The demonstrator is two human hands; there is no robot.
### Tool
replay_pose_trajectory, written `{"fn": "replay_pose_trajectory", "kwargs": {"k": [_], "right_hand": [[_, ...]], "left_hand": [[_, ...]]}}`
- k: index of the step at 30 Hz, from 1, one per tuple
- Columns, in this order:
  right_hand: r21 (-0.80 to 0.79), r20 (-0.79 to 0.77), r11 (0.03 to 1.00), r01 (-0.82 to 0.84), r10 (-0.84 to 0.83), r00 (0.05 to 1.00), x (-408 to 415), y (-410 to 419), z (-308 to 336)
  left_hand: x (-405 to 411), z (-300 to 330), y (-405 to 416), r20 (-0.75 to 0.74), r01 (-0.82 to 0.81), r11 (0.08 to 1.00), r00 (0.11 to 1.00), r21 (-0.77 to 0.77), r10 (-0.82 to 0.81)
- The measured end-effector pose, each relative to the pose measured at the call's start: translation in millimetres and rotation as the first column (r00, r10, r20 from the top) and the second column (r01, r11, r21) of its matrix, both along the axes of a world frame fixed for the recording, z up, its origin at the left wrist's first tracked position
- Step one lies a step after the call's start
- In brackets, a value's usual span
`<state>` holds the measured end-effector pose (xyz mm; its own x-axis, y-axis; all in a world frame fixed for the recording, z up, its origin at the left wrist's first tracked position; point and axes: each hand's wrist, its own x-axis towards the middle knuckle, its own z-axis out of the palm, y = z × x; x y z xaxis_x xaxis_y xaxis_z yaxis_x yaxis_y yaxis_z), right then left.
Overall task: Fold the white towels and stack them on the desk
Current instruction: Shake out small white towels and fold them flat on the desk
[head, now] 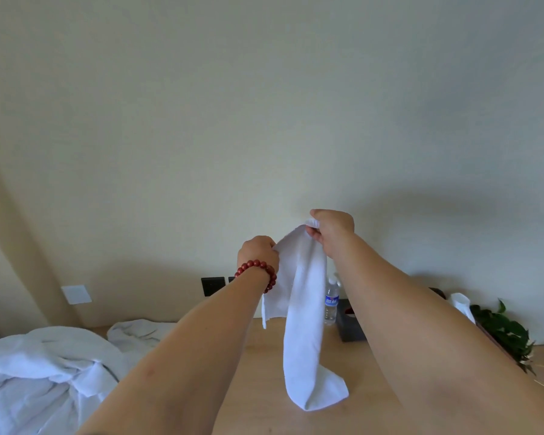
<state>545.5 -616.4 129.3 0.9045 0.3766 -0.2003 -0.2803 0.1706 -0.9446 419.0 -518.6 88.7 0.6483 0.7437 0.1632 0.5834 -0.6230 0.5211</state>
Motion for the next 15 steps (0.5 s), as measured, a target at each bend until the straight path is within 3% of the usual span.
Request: {"fn": "replay_pose_trajectory", "kwargs": {"k": [2, 4, 15], "right_hand": [[-0.055, -0.053, 0.997, 0.045, -0.048, 0.997, 2, 2, -5], [-0.008, -0.078, 0.999, 0.05, -0.05, 0.996, 0, 3, -10], [-0.034, -0.011, 0.983, -0.179, 0.178, 0.984, -5, 1, -35]], "left_hand": [[-4, 1, 5, 0.008, -0.027, 0.999, 1.0, 0.019, 0.026], [-6, 2, 10, 0.034, -0.041, 0.999, 0.999, 0.0, 0.041], [-21, -19, 34, -0.046, 0.001, 1.0, 0.999, -0.005, -0.001]]}}
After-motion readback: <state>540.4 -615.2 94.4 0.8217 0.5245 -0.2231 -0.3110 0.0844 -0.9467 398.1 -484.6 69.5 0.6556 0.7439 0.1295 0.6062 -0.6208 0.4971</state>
